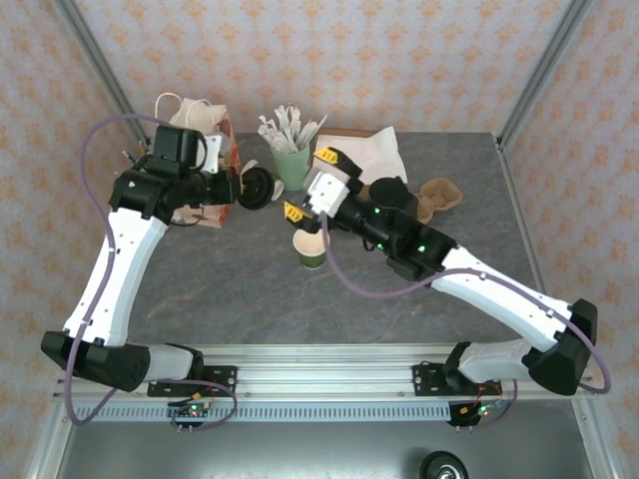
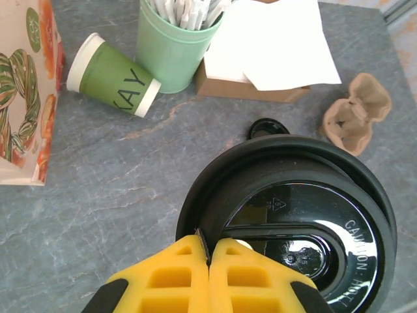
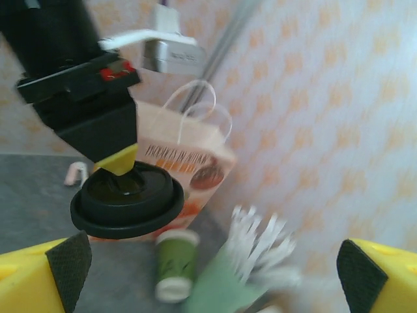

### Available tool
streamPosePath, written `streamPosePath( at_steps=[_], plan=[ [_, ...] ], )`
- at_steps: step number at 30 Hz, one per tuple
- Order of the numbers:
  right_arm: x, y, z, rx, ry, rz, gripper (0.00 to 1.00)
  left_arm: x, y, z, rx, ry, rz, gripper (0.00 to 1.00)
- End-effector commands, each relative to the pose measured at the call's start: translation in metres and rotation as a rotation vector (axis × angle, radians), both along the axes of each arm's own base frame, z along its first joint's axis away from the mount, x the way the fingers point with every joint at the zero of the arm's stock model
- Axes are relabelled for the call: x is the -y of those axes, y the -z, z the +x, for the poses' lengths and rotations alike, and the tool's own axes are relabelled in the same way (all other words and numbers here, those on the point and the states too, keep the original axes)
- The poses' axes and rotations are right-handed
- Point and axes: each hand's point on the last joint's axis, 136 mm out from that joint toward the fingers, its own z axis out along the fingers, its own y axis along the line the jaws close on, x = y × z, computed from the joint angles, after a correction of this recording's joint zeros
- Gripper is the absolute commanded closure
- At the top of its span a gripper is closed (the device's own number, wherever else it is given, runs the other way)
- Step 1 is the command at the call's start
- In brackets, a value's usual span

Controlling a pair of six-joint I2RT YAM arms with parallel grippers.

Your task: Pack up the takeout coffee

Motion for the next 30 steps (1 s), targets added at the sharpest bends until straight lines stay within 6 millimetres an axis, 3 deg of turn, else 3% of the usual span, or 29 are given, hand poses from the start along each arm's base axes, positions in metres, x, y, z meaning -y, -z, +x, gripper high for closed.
streamPosePath(
  at_steps=[1,3,6,9,13,18,24,30],
  plan=[
    [0.053,0.102,0.029,-0.689,0.384,0.187,0.00,0.003,0.003,-0.005,0.030,-0.131,0.093,1.00],
    [0.082,0.127,0.041,-0.919,0.527,0.382,0.00,0.014,0.013,-0.012,-0.001,-0.159,0.117,1.00],
    [0.106,0.156,0.044,-1.184,0.599,0.657,0.00,0.038,0.032,-0.019,-0.050,-0.147,0.128,1.00],
    [0.112,0.176,0.040,-1.341,0.601,0.801,0.00,0.063,0.056,-0.020,-0.093,-0.111,0.187,1.00],
    [0.107,0.195,0.036,-1.414,0.605,0.796,0.01,0.080,0.086,-0.010,-0.158,-0.123,0.247,1.00],
    [0.094,0.223,0.036,-1.462,0.587,0.725,0.11,0.090,0.121,0.005,-0.232,-0.137,0.312,1.00],
    [0.066,0.241,0.035,-1.544,0.460,0.751,0.20,0.098,0.138,0.010,-0.267,-0.115,0.332,1.00],
    [0.060,0.258,0.029,-1.524,0.449,0.706,0.26,0.106,0.149,0.012,-0.297,-0.096,0.326,1.00]
  ],
)
